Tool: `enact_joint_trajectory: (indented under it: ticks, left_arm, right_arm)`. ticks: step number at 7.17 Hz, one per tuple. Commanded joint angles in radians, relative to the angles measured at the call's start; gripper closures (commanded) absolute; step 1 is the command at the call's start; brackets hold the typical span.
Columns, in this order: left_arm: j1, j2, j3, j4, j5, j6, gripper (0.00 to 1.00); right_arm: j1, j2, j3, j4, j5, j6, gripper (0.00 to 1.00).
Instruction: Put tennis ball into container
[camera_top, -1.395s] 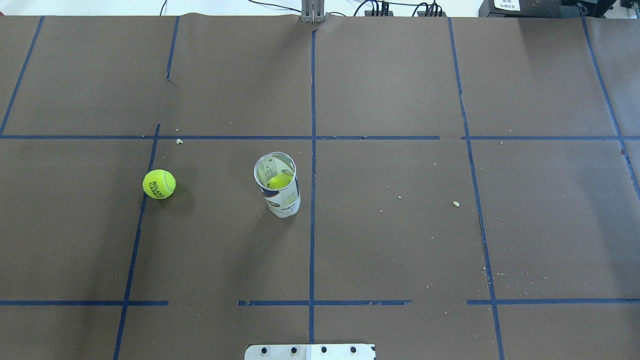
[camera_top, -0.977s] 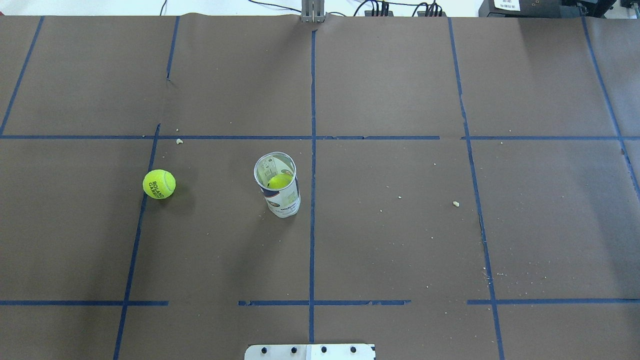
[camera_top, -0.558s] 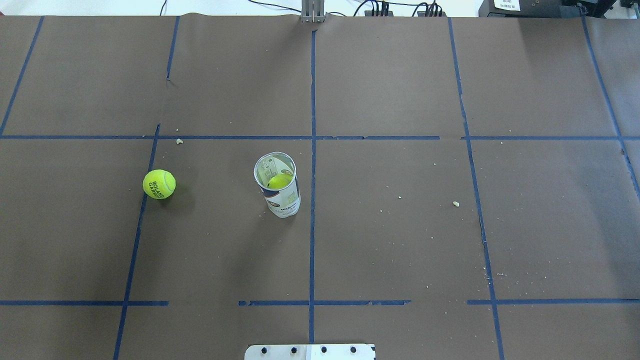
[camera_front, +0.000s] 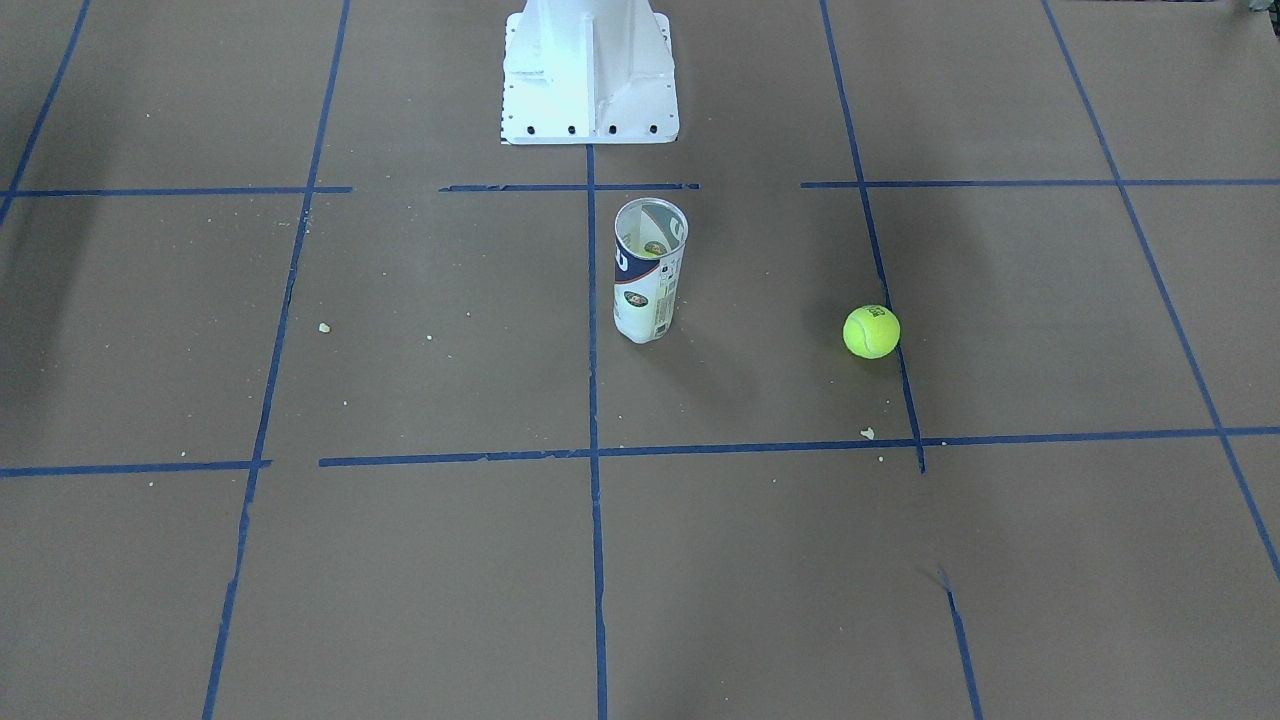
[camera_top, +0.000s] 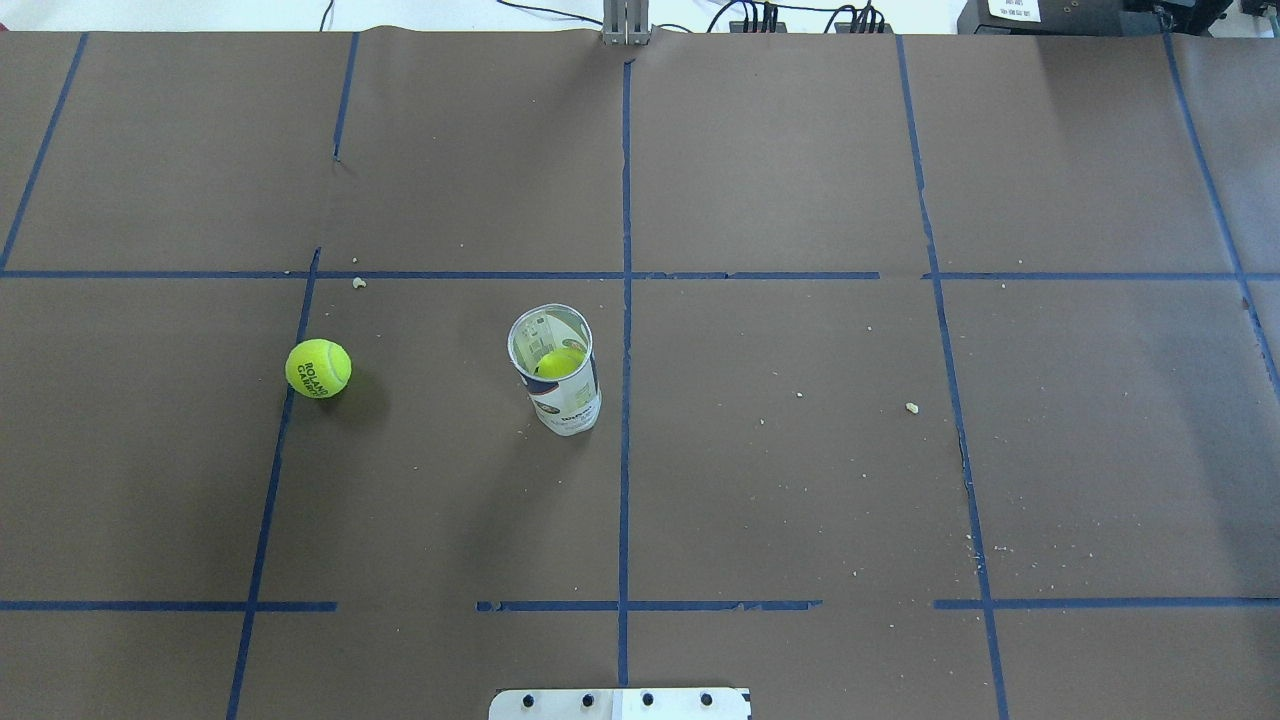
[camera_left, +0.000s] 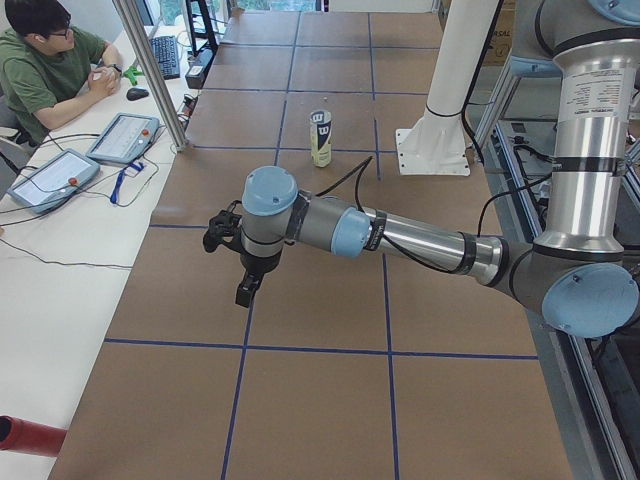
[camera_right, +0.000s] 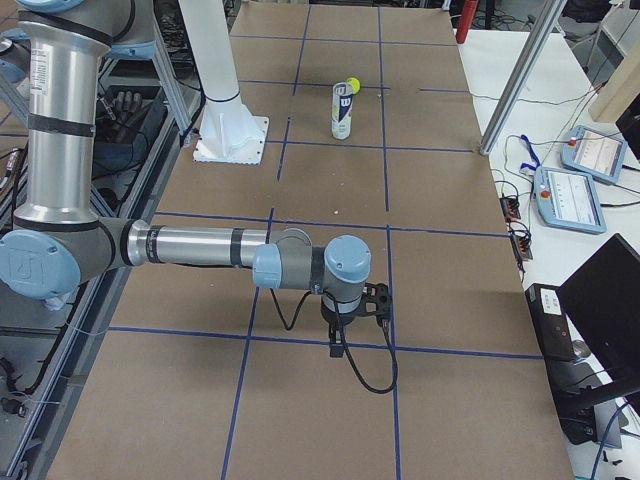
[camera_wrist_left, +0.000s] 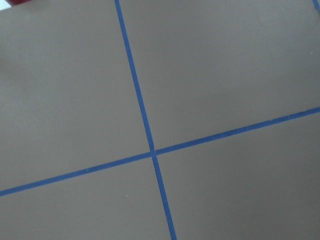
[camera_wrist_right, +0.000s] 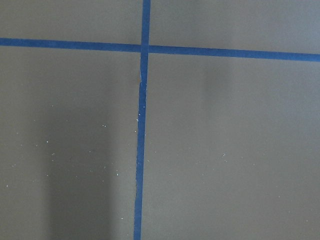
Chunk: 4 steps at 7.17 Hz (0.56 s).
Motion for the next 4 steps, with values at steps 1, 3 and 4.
enact_joint_trajectory:
  ticks: [1,3,4]
  left_arm:
    - [0.071,0.004,0.0,-0.184,0.0,-0.133,0.0]
    - [0.251,-0.003,-0.081,-0.212,0.009,-0.498,0.0]
    - [0.328,-0.006,-0.131,-0.21,0.011,-0.625,0.0]
  right_arm:
    - [0.0,-0.001,0.0,0.0,0.0,0.0,0.0]
    - [0.0,-0.001,0.0,0.0,0.0,0.0,0.0]
    - [0.0,-0.001,0.0,0.0,0.0,0.0,0.0]
